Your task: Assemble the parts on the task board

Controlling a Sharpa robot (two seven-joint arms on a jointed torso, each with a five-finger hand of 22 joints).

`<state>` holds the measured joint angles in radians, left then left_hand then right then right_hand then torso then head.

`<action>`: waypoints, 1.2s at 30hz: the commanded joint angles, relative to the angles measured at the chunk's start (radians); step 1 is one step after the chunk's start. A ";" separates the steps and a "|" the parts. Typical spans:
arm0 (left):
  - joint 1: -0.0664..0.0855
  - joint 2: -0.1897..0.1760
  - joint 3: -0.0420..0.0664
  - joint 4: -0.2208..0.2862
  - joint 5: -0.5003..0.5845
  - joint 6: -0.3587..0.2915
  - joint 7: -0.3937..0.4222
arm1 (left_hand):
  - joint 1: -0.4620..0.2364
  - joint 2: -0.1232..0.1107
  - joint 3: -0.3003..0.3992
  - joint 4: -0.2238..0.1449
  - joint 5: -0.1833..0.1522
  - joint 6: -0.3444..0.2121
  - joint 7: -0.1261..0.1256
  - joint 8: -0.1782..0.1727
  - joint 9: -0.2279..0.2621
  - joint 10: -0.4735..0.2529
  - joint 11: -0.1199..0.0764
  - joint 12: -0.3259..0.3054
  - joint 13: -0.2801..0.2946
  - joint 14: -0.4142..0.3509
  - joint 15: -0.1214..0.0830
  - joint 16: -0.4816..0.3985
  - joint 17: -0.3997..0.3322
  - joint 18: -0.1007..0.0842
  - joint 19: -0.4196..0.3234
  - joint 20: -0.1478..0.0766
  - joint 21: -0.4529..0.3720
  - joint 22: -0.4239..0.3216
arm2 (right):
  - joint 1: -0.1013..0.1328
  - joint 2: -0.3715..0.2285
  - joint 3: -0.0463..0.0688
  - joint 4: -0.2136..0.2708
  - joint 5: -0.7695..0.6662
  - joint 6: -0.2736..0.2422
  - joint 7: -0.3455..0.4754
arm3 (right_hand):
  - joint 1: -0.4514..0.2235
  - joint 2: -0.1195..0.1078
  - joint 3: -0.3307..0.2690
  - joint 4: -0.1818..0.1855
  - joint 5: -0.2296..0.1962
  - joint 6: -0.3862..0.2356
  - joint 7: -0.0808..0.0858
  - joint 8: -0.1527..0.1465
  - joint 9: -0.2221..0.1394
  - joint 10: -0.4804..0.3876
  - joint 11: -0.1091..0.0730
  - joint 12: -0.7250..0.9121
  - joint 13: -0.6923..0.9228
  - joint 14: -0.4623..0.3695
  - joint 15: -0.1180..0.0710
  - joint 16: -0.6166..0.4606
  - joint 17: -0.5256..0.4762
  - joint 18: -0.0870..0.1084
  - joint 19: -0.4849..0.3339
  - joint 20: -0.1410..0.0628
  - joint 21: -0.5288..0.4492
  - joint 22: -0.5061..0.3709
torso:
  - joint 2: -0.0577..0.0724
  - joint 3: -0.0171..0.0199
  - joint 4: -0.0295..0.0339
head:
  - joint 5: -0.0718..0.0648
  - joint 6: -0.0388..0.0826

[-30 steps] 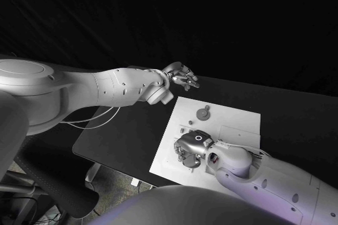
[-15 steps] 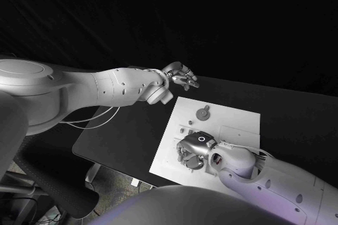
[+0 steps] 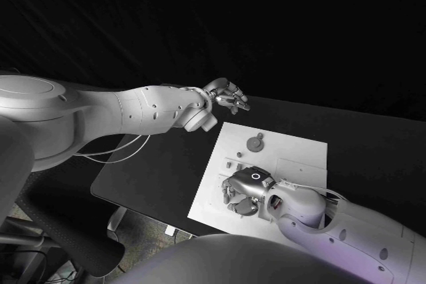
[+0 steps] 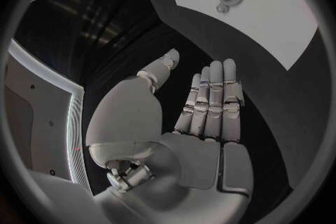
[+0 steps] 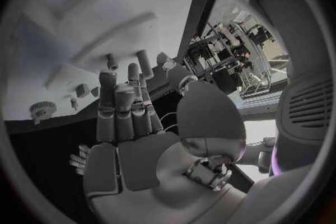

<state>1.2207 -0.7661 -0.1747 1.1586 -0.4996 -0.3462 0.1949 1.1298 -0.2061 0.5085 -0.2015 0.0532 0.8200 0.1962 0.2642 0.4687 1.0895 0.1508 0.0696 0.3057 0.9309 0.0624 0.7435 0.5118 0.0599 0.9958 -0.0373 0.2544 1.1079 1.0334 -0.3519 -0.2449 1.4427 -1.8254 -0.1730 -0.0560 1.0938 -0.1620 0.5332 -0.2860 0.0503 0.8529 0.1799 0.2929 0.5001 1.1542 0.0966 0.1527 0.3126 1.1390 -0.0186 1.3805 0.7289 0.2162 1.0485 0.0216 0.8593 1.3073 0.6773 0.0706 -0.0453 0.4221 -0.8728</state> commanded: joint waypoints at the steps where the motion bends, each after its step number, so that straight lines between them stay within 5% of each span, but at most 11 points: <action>1: 0.002 0.000 0.001 0.002 0.006 0.011 0.005 | 0.001 0.005 -0.001 0.006 0.001 -0.008 0.003 0.005 -0.001 -0.006 0.000 0.001 -0.002 0.006 0.000 -0.005 0.001 0.011 0.004 0.000 -0.007 0.001 | 0.004 -0.010 0.000 0.021 0.011 -0.011 0.003 | 0.003 -0.004 -0.006 -0.001 -0.002 0.004 -0.003 0.002 0.002 -0.001 0.001 -0.002 0.002 -0.002 0.006 0.001 0.002 0.046 -0.004 0.002 -0.002 0.013 | 0.000 -0.0007 -0.0005 | -0.002 0.000; 13: 0.002 -0.002 0.001 0.000 0.006 0.010 0.003 | 0.001 0.005 -0.001 0.007 0.001 -0.008 0.003 0.005 -0.001 -0.007 0.000 0.001 -0.002 0.006 0.000 -0.005 0.002 0.011 0.004 0.001 -0.007 0.001 | 0.008 -0.028 0.000 0.034 0.012 -0.005 -0.003 | 0.011 0.005 -0.005 -0.001 -0.002 0.026 -0.012 0.015 0.008 0.007 -0.002 0.005 0.009 -0.003 0.003 0.004 0.002 0.046 -0.005 0.002 -0.001 0.014 | 0.000 -0.0001 0.0004 | -0.005 0.000; 22: 0.002 -0.003 0.001 -0.001 0.006 0.014 0.000 | 0.000 0.005 -0.002 0.008 0.001 -0.009 0.003 0.005 -0.001 -0.008 0.001 0.000 -0.002 0.006 0.000 -0.006 0.002 0.011 0.003 0.001 -0.008 0.002 | 0.009 -0.050 0.004 0.049 0.017 -0.060 -0.004 | 0.014 0.007 -0.004 -0.002 -0.002 0.021 -0.011 0.012 0.007 0.006 -0.002 0.006 0.011 -0.004 0.003 0.004 0.002 0.046 -0.005 0.002 -0.001 0.014 | 0.000 -0.0004 0.0006 | -0.010 0.000; 24: 0.002 -0.004 0.001 -0.001 0.006 0.013 0.001 | 0.000 0.004 -0.002 0.008 0.001 -0.009 0.003 0.005 -0.001 -0.008 0.001 0.000 -0.002 0.005 0.000 -0.006 0.003 0.011 0.003 0.001 -0.008 0.002 | 0.011 -0.061 0.011 0.061 0.028 -0.082 0.003 | 0.019 0.005 -0.003 -0.002 -0.002 0.015 -0.008 0.009 0.005 0.006 -0.003 0.006 0.012 -0.003 0.002 0.005 0.002 0.046 -0.004 0.002 0.000 0.014 | 0.000 -0.0004 0.0001 | -0.014 0.000; 29: 0.002 -0.007 0.001 -0.003 0.006 0.012 0.003 | 0.000 0.004 -0.002 0.008 0.001 -0.009 0.003 0.005 -0.001 -0.008 0.001 0.000 -0.002 0.005 0.000 -0.006 0.003 0.011 0.003 0.001 -0.009 0.002 | 0.027 -0.113 0.059 0.113 0.127 -0.124 0.029 | 0.029 0.002 0.000 -0.002 -0.002 0.004 -0.006 0.002 0.002 0.009 -0.004 0.009 0.016 -0.001 0.001 0.006 0.001 0.046 -0.002 0.001 0.001 0.014 | 0.000 -0.0001 -0.0017 | -0.035 0.000; 31: 0.002 -0.006 0.001 -0.011 0.006 0.011 0.003 | 0.000 0.004 -0.002 0.008 0.001 -0.010 0.003 0.005 -0.001 -0.008 0.001 0.000 -0.002 0.005 0.000 -0.006 0.003 0.011 0.003 0.001 -0.009 0.002 | 0.033 -0.143 0.087 0.137 0.199 -0.137 0.050 | 0.030 0.002 0.000 -0.001 -0.002 -0.007 -0.002 -0.004 -0.001 0.016 -0.007 0.014 0.019 0.000 -0.001 0.005 0.001 0.046 -0.002 0.001 0.001 0.014 | 0.000 -0.0003 -0.0018 | -0.048 0.000; 34: 0.001 -0.008 0.001 -0.020 0.008 0.009 0.003 | 0.000 0.004 -0.002 0.008 0.001 -0.010 0.003 0.005 -0.001 -0.008 0.001 0.000 -0.002 0.005 0.000 -0.006 0.003 0.011 0.003 0.001 -0.009 0.002 | 0.056 -0.193 0.121 0.166 0.271 -0.112 0.045 | 0.033 0.006 0.000 -0.002 -0.002 -0.017 0.006 -0.010 -0.004 0.036 -0.013 0.028 0.030 0.000 -0.007 0.003 -0.001 0.046 -0.003 0.001 0.000 0.013 | -0.003 0.0009 -0.0040 | -0.070 0.000; 36: 0.001 -0.009 0.001 -0.024 0.008 0.008 0.005 | 0.000 0.004 -0.002 0.008 0.001 -0.010 0.003 0.005 -0.001 -0.008 0.001 0.000 -0.002 0.005 0.000 -0.007 0.003 0.011 0.003 0.001 -0.009 0.002 | 0.079 -0.227 0.127 0.178 0.319 -0.078 0.034 | 0.031 0.006 -0.001 -0.001 -0.002 -0.017 0.006 -0.010 -0.004 0.037 -0.013 0.030 0.032 0.000 -0.008 0.003 -0.002 0.046 -0.003 0.002 0.000 0.013 | -0.004 0.0026 -0.0066 | -0.086 0.000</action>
<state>1.2206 -0.7761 -0.1750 1.1351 -0.4990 -0.3440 0.1919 1.1298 -0.2061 0.5059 -0.1988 0.0532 0.8164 0.1998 0.2642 0.4688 1.0890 0.1512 0.0696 0.3051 0.9309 0.0624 0.7436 0.5133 0.0599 0.9953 -0.0369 0.2508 1.1085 1.1101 -0.5734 -0.1185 1.6159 -1.6307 -0.2674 -0.0354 1.1196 -0.1547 0.5328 -0.2856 0.0503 0.8398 0.1856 0.2864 0.4966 1.1853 0.0842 0.1774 0.3441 1.1408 -0.0193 1.3805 0.7281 0.2164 1.0484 0.0256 0.8594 1.3073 0.6755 0.0709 -0.0485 0.3529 -0.8728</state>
